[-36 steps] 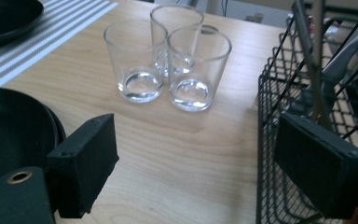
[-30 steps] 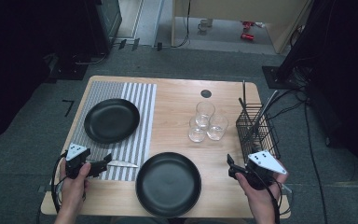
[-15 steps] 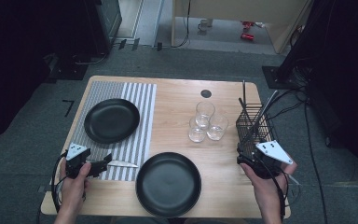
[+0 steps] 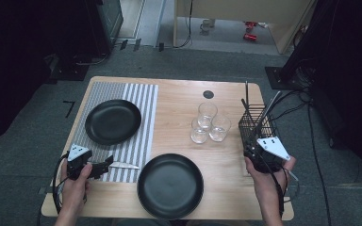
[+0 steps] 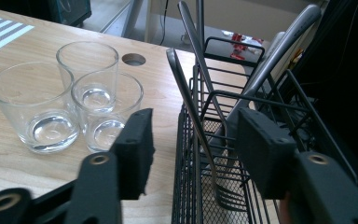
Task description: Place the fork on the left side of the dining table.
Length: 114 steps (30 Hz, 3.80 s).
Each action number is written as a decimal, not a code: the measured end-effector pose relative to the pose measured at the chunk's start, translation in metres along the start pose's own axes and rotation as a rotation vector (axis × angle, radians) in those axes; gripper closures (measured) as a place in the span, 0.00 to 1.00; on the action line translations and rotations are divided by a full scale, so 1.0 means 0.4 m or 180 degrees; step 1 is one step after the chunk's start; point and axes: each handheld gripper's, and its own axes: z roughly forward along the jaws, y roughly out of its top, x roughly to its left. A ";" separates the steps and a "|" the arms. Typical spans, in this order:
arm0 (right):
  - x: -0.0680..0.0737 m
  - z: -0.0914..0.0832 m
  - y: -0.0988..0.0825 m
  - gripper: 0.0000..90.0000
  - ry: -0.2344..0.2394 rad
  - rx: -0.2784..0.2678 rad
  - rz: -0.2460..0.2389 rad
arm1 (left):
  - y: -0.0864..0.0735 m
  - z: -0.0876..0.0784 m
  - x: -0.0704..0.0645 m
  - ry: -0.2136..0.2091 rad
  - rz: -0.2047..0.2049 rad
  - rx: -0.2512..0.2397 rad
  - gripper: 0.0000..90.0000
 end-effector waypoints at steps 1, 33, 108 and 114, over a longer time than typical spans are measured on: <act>0.000 0.002 0.002 0.59 0.0008 -0.0012 -0.0001 | 0.000 0.000 0.001 -0.0013 -0.0004 0.0000 0.11; -0.061 0.012 0.012 0.99 -0.0305 -0.0233 -0.0036 | 0.002 0.003 -0.004 -0.0044 -0.0020 0.0023 0.11; 0.027 -0.158 0.239 0.99 0.0731 -0.0925 0.0324 | 0.180 -0.002 -0.309 -0.0807 0.0649 -0.0695 0.16; 0.059 -0.155 0.248 0.99 0.0856 -0.0926 0.0308 | 0.192 0.011 -0.355 -0.1071 0.0728 -0.0749 0.16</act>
